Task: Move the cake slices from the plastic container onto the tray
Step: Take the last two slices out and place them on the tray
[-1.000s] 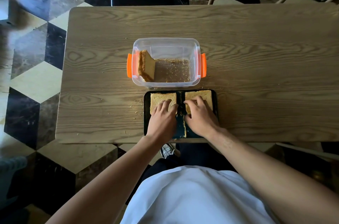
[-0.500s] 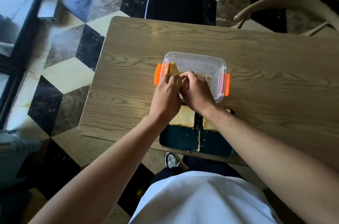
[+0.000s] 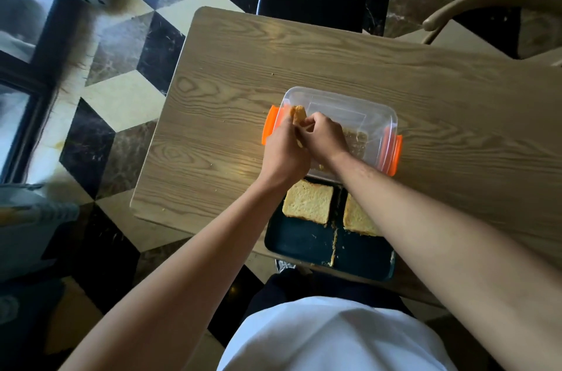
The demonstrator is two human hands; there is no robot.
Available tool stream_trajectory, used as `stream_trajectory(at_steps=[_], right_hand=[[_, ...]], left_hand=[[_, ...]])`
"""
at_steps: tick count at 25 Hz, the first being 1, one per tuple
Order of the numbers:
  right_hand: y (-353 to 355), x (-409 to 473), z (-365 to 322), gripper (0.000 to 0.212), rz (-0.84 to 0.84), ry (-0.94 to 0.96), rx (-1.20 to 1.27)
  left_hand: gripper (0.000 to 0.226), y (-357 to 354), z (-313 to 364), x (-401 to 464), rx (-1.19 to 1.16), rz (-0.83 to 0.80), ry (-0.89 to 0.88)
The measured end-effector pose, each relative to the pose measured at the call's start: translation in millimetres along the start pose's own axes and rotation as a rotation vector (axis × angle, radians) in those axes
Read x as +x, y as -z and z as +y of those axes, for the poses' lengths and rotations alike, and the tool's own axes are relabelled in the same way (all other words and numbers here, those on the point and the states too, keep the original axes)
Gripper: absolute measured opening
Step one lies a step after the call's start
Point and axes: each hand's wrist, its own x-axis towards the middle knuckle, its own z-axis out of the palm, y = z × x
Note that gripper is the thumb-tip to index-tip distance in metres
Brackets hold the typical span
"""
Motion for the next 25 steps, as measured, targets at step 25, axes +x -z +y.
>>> stream_trajectory(at_steps=[25], right_hand=[[23.5, -1.4, 30.2, 0.01, -0.016, -0.158, 0.128]], left_hand=[[0.026, -39.6, -5.3, 49.1, 0.515, -0.081, -0.012]])
